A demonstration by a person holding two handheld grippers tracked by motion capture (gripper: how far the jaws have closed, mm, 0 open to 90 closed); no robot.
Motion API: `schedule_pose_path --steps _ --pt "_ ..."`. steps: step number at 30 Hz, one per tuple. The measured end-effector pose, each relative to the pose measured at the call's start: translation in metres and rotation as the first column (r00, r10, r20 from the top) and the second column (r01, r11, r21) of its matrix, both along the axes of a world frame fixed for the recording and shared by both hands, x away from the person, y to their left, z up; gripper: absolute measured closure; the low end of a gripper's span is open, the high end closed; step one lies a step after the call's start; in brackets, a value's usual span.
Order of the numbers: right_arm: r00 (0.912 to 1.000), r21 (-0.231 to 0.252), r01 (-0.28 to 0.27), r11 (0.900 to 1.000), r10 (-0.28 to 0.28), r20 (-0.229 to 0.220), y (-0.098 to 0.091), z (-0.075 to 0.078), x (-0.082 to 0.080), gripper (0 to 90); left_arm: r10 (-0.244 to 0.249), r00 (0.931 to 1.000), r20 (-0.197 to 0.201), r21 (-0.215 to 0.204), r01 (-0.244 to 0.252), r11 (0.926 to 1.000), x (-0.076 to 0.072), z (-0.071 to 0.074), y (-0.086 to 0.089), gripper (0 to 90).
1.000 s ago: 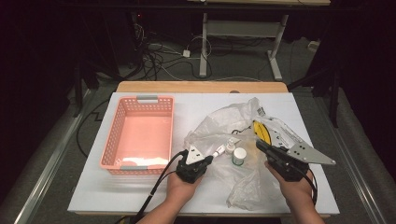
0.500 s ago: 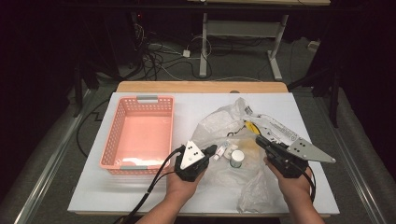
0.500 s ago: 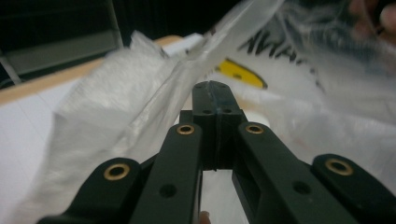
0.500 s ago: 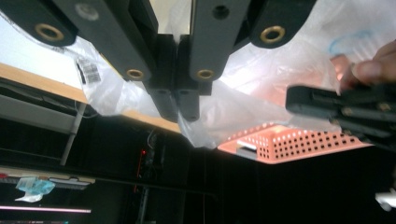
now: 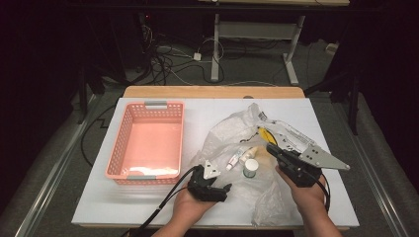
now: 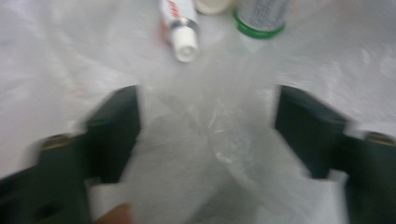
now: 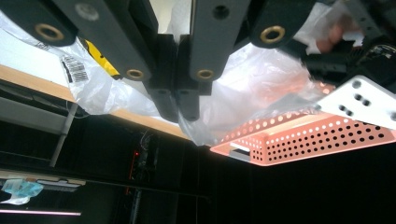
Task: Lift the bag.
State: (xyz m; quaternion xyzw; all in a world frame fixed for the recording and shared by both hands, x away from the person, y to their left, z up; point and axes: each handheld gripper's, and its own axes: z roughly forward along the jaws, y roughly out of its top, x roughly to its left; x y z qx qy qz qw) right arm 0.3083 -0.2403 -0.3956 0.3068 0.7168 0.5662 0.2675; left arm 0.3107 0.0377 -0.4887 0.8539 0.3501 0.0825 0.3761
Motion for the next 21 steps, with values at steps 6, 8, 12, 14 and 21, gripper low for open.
schedule_pose_path --steps 6,8,12,14,21 --pt "1.0000 -0.002 0.002 1.0000 -0.002 0.000 0.001 -0.001 -0.001 90.0 -0.006 1.0000 0.002 0.011 0.006 0.9999 0.000 -0.001 -0.001 88.1" --pt "1.0000 -0.004 0.002 1.0000 -0.002 0.001 0.001 -0.001 -0.001 90.0 -0.012 0.9999 0.009 0.012 0.012 0.9999 -0.001 0.000 -0.001 88.5" --pt "1.0000 -0.003 0.002 1.0000 -0.002 -0.004 0.000 -0.002 -0.001 90.0 0.002 0.9980 0.063 -0.026 -0.001 0.9996 -0.007 0.001 0.003 88.7" --pt "1.0000 -0.002 0.002 1.0000 -0.002 -0.004 0.000 -0.002 -0.001 90.0 0.027 0.9957 0.088 -0.066 -0.021 0.9976 -0.009 0.003 0.007 88.7" --pt "0.9999 -0.001 0.008 1.0000 -0.008 0.009 0.001 -0.001 0.000 90.0 0.089 0.9648 0.248 -0.166 -0.048 0.9849 -0.005 0.034 0.013 88.7"
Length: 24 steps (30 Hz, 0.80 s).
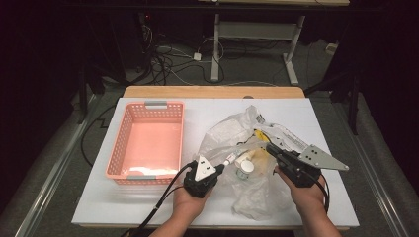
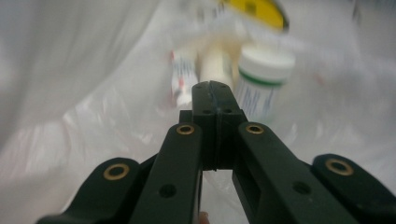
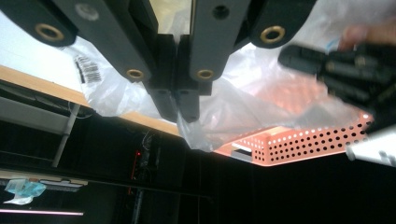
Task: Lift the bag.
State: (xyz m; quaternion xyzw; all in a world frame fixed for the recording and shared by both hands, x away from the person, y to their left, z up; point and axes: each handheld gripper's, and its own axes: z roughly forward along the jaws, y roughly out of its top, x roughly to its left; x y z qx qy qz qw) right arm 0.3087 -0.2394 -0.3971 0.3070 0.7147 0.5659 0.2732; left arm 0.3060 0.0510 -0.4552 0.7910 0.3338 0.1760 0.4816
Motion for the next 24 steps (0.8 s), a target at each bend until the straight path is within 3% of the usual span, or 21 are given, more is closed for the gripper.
schedule_pose_path --steps 5,9,16,24 --pt "0.9998 0.001 0.013 0.9999 -0.013 0.012 0.004 0.003 0.003 90.0 0.018 0.9940 0.108 -0.076 -0.009 0.9971 0.007 0.030 0.000 88.7" --pt "0.9990 0.008 0.026 0.9996 -0.027 0.035 0.010 0.008 0.009 90.0 0.032 0.9860 0.164 -0.133 -0.010 0.9910 0.015 0.051 -0.002 88.7" --pt "0.9947 0.051 0.071 0.9962 -0.075 0.071 0.012 0.021 0.023 90.0 0.013 0.9640 0.266 -0.141 0.025 0.9897 0.030 0.091 -0.012 88.7" --pt "0.9810 0.108 0.132 0.9853 -0.145 0.128 0.007 0.052 0.044 90.0 0.012 0.9363 0.351 -0.145 0.041 0.9886 0.048 0.137 -0.023 88.6"
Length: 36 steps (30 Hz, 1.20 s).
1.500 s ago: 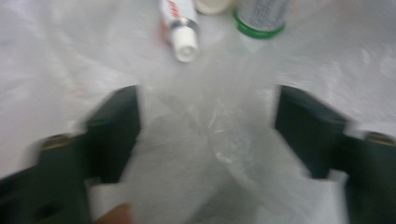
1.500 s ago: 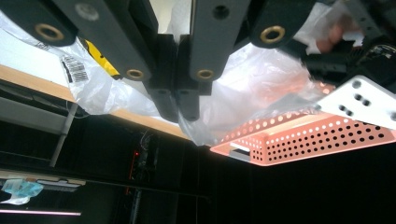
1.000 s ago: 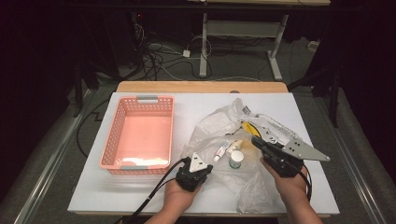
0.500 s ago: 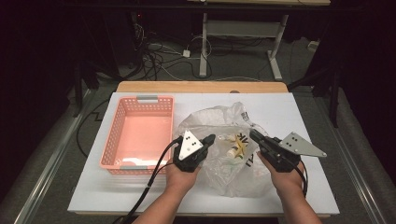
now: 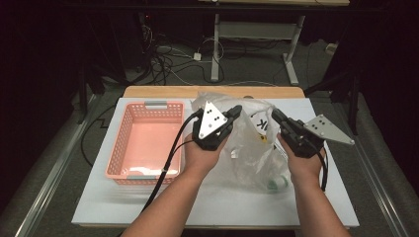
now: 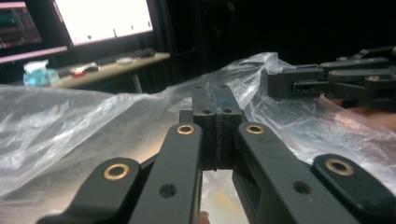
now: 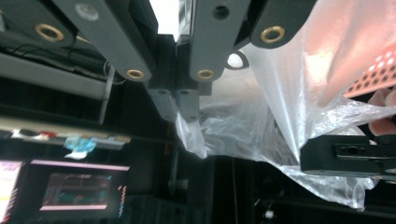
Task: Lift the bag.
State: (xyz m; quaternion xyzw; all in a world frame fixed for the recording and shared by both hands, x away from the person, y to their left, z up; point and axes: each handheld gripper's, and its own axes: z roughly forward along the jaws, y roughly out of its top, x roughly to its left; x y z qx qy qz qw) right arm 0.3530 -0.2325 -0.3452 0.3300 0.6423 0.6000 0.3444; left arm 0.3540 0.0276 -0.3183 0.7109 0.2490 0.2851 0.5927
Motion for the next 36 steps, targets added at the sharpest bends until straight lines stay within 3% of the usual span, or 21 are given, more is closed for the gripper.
schedule_pose_path --steps 6,12,17,20,24,29,32,36 --pt "0.9971 0.043 0.040 0.9983 -0.043 0.063 -0.010 0.030 0.008 90.0 -0.006 0.9988 0.048 -0.021 0.007 0.9998 0.011 0.028 -0.010 88.6" --pt "0.9892 0.083 0.059 0.9948 -0.070 0.129 -0.016 0.059 0.009 90.0 -0.008 0.9933 0.115 -0.057 0.015 0.9983 0.015 0.059 -0.015 88.6" --pt "0.9850 0.101 0.059 0.9931 -0.074 0.156 -0.018 0.073 0.009 90.0 -0.004 0.9895 0.144 -0.074 0.015 0.9971 0.018 0.074 -0.015 88.6" --pt "0.9875 0.093 0.057 0.9940 -0.070 0.141 -0.016 0.069 0.013 90.0 0.003 0.9927 0.120 -0.055 0.003 0.9985 0.023 0.066 -0.017 88.5" --pt "0.9935 0.079 0.068 0.9946 -0.075 0.086 -0.012 0.054 0.022 90.0 0.034 0.9982 0.050 -0.036 -0.032 0.9988 0.037 0.044 -0.016 88.5" --pt "0.9962 0.050 0.081 0.9954 -0.083 0.026 -0.011 0.038 0.033 90.0 0.065 0.9977 -0.021 -0.006 -0.065 0.9979 0.049 0.020 -0.008 88.2" --pt "0.9962 0.030 0.086 0.9958 -0.087 0.009 -0.011 0.032 0.038 90.0 0.073 0.9966 -0.039 -0.003 -0.073 0.9974 0.049 0.012 -0.002 87.9" --pt "0.9960 0.022 0.089 0.9958 -0.089 0.003 -0.009 0.029 0.040 90.0 0.077 0.9944 -0.073 -0.004 -0.077 0.9970 0.043 0.007 0.004 75.3"
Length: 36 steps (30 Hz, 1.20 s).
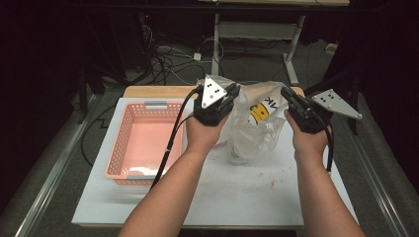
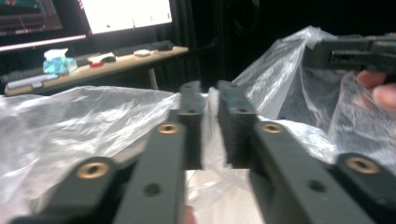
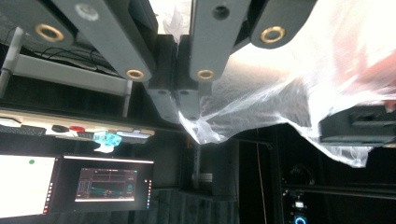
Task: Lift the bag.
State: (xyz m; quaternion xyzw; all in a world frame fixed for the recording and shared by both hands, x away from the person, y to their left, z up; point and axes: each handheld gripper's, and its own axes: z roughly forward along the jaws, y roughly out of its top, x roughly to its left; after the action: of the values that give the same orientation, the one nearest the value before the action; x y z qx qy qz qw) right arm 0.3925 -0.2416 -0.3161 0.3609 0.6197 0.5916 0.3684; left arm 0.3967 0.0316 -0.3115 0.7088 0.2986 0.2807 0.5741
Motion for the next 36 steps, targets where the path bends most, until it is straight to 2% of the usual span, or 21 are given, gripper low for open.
schedule_pose_path --steps 3,4,8,11,15,17,21,24,26,31,33,35,36 --pt "1.0000 -0.010 0.006 0.9999 -0.006 0.000 0.000 -0.001 0.002 90.0 -0.005 0.9998 -0.017 -0.015 0.004 0.9999 -0.010 -0.002 0.008 64.5" --pt "1.0000 -0.015 0.009 0.9998 -0.009 0.000 0.000 -0.002 0.002 90.0 -0.009 0.9997 -0.024 -0.026 0.009 0.9996 -0.014 -0.003 0.011 62.3" --pt "0.9998 -0.031 0.020 0.9993 -0.020 -0.010 -0.001 -0.004 0.005 90.0 -0.022 0.9992 -0.035 -0.023 0.021 0.9995 -0.032 -0.008 0.019 55.8" --pt "0.9996 -0.034 0.024 0.9992 -0.024 -0.018 -0.002 -0.007 0.007 90.0 -0.031 0.9992 -0.026 -0.011 0.031 0.9995 -0.047 -0.012 0.021 51.3" --pt "0.9994 -0.042 0.029 0.9987 -0.029 -0.020 -0.001 -0.009 0.007 90.0 -0.050 0.9980 -0.039 -0.028 0.049 0.9984 -0.064 -0.019 0.027 44.0" --pt "0.9994 -0.043 0.027 0.9987 -0.028 -0.022 -0.001 -0.008 0.007 90.0 -0.057 0.9980 -0.026 -0.016 0.057 0.9982 -0.073 -0.025 0.028 40.4" --pt "0.9993 -0.051 0.026 0.9983 -0.027 -0.024 0.000 -0.008 0.006 90.0 -0.098 0.9923 -0.076 -0.016 0.097 0.9952 -0.086 -0.045 0.027 35.7" --pt "0.9994 -0.060 0.024 0.9979 -0.025 -0.023 0.000 -0.008 0.004 90.0 -0.113 0.9853 -0.128 -0.018 0.112 0.9936 -0.088 -0.064 0.025 32.3" --pt "0.9995 -0.064 0.021 0.9978 -0.022 -0.023 -0.001 -0.007 0.003 90.0 -0.118 0.9784 -0.170 -0.004 0.119 0.9929 -0.087 -0.077 0.022 30.3" --pt "0.9995 -0.062 0.010 0.9980 -0.012 -0.029 0.000 -0.007 0.000 90.0 -0.157 0.9512 -0.266 0.008 0.164 0.9864 -0.086 -0.108 0.012 20.6" --pt "0.9997 -0.072 0.001 0.9974 -0.003 -0.022 -0.001 -0.007 -0.002 90.0 -0.163 0.9421 -0.293 0.015 0.175 0.9844 -0.086 -0.118 0.010 18.4" --pt "0.9996 -0.066 -0.005 0.9978 0.003 -0.029 -0.001 -0.008 -0.004 90.0 -0.173 0.9284 -0.329 0.022 0.191 0.9813 -0.085 -0.127 0.009 14.1" --pt "0.9996 -0.073 -0.007 0.9973 0.005 -0.027 -0.001 -0.009 -0.004 90.0 -0.176 0.9250 -0.337 0.034 0.199 0.9795 -0.084 -0.131 0.008 12.9"
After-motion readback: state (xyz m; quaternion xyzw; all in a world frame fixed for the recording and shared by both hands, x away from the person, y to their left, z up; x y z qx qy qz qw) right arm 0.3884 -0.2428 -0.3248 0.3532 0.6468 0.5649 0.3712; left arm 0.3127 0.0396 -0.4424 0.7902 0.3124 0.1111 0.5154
